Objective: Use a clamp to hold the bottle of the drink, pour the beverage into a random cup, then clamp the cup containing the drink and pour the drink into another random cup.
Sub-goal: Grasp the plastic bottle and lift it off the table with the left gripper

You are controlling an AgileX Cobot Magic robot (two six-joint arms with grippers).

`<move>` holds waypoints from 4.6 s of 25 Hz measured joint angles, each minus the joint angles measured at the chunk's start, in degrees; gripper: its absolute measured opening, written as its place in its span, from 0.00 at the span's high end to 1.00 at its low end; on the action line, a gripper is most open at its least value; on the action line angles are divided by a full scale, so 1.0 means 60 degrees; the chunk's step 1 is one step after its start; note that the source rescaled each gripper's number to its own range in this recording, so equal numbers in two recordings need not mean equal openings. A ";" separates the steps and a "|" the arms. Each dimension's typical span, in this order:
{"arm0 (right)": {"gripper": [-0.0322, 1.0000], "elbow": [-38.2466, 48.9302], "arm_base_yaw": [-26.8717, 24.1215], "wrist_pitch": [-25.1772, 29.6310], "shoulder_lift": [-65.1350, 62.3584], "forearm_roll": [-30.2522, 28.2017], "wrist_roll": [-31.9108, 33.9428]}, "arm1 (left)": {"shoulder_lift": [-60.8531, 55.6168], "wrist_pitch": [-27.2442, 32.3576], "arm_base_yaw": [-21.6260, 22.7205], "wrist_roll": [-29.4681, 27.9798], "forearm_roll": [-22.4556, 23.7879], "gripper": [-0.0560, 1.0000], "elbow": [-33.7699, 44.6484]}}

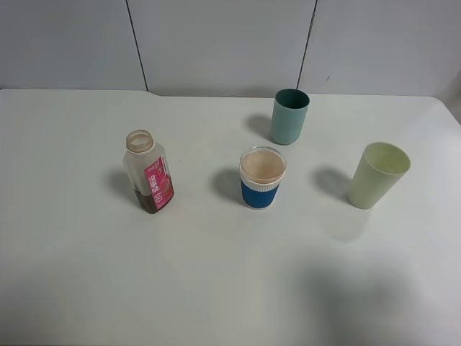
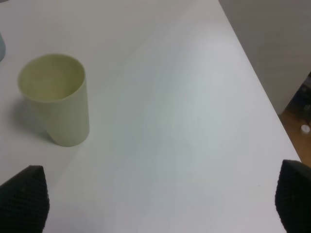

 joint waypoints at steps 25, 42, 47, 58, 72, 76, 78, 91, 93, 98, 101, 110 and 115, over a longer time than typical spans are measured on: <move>0.16 0.0000 0.0000 0.0000 0.0000 0.0000 0.0000 | 0.1701 -0.0085 0.0000 0.0389 0.0769 0.00 -0.0849; 0.16 0.0000 0.0000 0.0000 0.0000 0.0000 0.0000 | 0.7462 -0.0686 0.0000 0.2735 -0.0048 0.00 -0.2238; 0.16 0.0000 0.0000 0.0000 0.0000 0.0000 0.0000 | 0.8941 -0.0883 0.0000 0.2879 -0.0631 0.00 -0.2238; 0.16 0.0000 0.0000 0.0000 0.0000 0.0000 0.0000 | 1.0557 -0.4060 -0.0292 0.3116 -0.1934 0.00 -0.0341; 0.16 0.0000 0.0000 0.0000 0.0000 0.0000 0.0000 | 1.0624 -1.0250 -0.3189 0.2756 -0.2921 0.00 0.2210; 0.16 0.0000 0.0000 0.0000 0.0000 0.0000 0.0000 | 1.1125 -1.1665 -0.3673 0.2507 -0.2921 0.00 0.2617; 0.16 0.0000 0.0000 0.0000 0.0000 0.0000 0.0000 | 1.1535 -1.2286 -0.3834 0.2456 -0.2877 0.00 0.2780; 0.16 0.0000 0.0000 0.0000 0.0000 0.0000 0.0000 | 1.5149 -1.7036 -0.3940 0.0934 -0.1108 0.00 0.2985; 0.16 0.0000 0.0000 0.0000 0.0000 0.0000 0.0000 | 1.5659 -1.7489 -0.3940 0.0912 -0.1090 0.00 0.3003; 0.16 0.0000 0.0000 0.0000 0.0000 0.0000 0.0000 | 1.6671 -1.8666 -0.3940 0.0883 -0.0977 0.00 0.3051; 0.16 0.0000 0.0000 0.0000 0.0000 0.0000 0.0000 | 1.7109 -1.9524 -0.3940 0.0883 -0.0628 0.00 0.3051; 0.16 0.0000 0.0000 0.0000 0.0000 0.0000 0.0000 | 1.8176 -2.1512 -0.3940 0.0837 -0.0279 0.00 0.3041; 0.16 0.0000 0.0000 0.0000 0.0000 0.0000 0.0000 | 1.8714 -2.1514 -0.3940 0.0805 -0.0170 0.00 0.2581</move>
